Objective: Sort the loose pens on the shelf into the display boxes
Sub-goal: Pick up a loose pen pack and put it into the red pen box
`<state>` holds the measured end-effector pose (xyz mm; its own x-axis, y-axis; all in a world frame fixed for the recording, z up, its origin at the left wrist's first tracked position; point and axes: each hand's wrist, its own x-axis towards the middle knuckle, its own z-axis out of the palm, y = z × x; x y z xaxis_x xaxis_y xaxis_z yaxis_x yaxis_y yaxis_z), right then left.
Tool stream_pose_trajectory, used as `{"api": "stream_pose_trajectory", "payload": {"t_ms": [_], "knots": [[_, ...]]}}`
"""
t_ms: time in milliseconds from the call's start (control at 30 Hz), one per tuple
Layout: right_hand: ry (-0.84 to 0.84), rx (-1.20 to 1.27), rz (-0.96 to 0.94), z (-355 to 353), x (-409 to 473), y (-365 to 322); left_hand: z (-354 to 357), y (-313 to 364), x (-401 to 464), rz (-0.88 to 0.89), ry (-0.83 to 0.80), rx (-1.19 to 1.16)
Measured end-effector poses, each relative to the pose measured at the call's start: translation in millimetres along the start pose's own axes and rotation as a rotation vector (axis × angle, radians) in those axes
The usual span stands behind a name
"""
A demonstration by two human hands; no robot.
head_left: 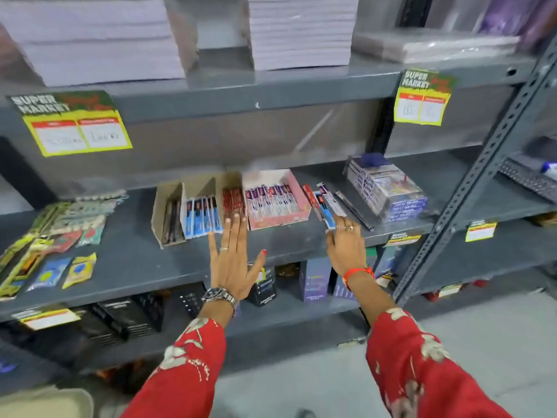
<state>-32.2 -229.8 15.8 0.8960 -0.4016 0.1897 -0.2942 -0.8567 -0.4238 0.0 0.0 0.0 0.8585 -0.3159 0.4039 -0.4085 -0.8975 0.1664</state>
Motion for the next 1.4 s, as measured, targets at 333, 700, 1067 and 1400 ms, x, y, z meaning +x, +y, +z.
{"api": "stream_pose_trajectory", "payload": {"t_ms": [333, 700, 1067, 1400], "knots": [[-0.081, 0.05, 0.029, 19.4, 70.7, 7.5, 52.5, 6.1, 4.2, -0.22, -0.233, 0.075], [-0.077, -0.087, 0.122, 50.1, 96.8, 4.5, 75.6, -0.3, -16.1, -0.252, -0.24, -0.066], [-0.001, 0.068, 0.387, 57.3, 107.8, -4.0, 81.3, -8.7, -19.4, -0.217, -0.2, -0.124], [0.074, 0.7, 0.665, 51.3, 104.6, -0.7, 65.0, -2.0, -9.9, -0.359, -0.061, -0.403]]}}
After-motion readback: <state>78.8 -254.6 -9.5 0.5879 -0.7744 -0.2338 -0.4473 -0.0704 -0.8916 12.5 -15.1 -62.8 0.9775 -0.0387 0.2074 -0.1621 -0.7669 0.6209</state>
